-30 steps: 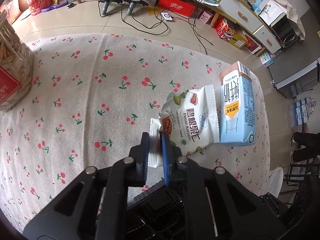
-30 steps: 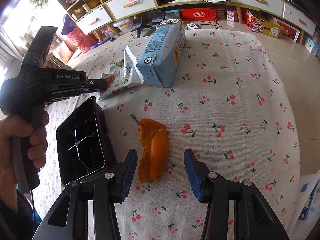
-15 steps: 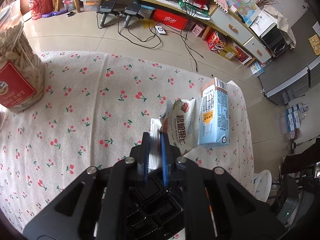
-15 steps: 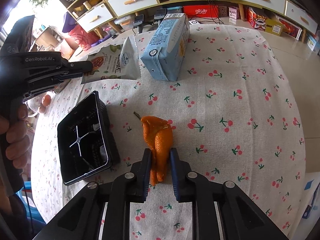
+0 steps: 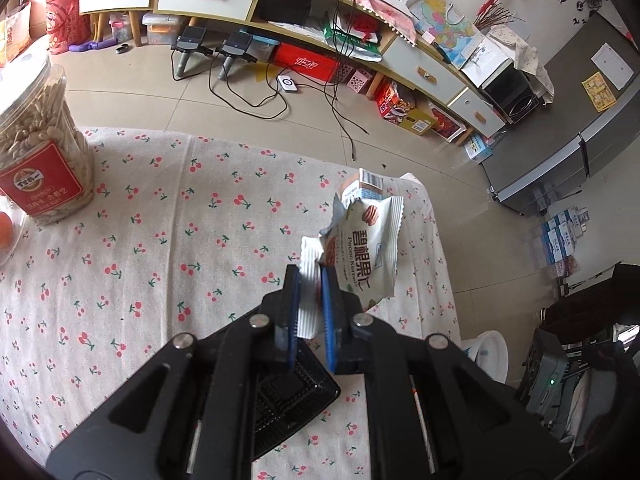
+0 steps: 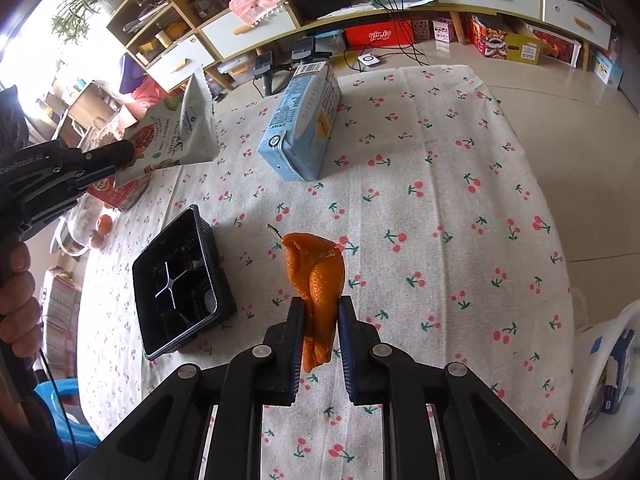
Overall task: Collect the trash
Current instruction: 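Carry snack bag and orange peel to the white basin and open both tools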
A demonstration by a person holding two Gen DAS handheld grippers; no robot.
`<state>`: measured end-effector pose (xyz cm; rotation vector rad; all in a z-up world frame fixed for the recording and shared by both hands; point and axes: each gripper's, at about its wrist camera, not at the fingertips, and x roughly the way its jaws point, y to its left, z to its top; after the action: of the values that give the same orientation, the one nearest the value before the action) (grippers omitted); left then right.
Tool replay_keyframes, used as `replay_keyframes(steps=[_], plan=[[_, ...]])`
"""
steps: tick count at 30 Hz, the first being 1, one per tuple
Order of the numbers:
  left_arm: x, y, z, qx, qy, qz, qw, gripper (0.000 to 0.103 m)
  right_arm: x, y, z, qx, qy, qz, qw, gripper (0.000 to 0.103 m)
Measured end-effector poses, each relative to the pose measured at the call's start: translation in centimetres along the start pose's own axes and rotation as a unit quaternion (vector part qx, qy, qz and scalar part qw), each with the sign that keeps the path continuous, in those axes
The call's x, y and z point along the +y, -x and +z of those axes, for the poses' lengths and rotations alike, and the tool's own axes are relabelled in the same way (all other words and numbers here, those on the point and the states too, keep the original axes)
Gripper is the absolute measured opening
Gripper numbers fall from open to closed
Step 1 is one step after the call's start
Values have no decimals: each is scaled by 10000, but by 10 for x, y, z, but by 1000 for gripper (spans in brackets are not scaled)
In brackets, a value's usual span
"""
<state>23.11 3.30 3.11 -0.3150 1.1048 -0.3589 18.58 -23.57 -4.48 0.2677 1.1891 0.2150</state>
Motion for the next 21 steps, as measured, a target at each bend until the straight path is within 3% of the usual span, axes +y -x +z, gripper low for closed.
replay_keyframes(steps=[10, 16, 21], plan=[[-53, -6, -22, 152, -484, -454, 9977, 12, -32, 48, -14, -324, -356, -118, 9988, 17], [-93, -10, -44, 309, -863, -755, 9929, 12, -87, 98, -23, -748, -930, -259, 9925, 17], [-126, -18, -63, 463, -1063, -1028, 9879, 12, -149, 138, -38, -1060, -1586, -548, 9801, 17]])
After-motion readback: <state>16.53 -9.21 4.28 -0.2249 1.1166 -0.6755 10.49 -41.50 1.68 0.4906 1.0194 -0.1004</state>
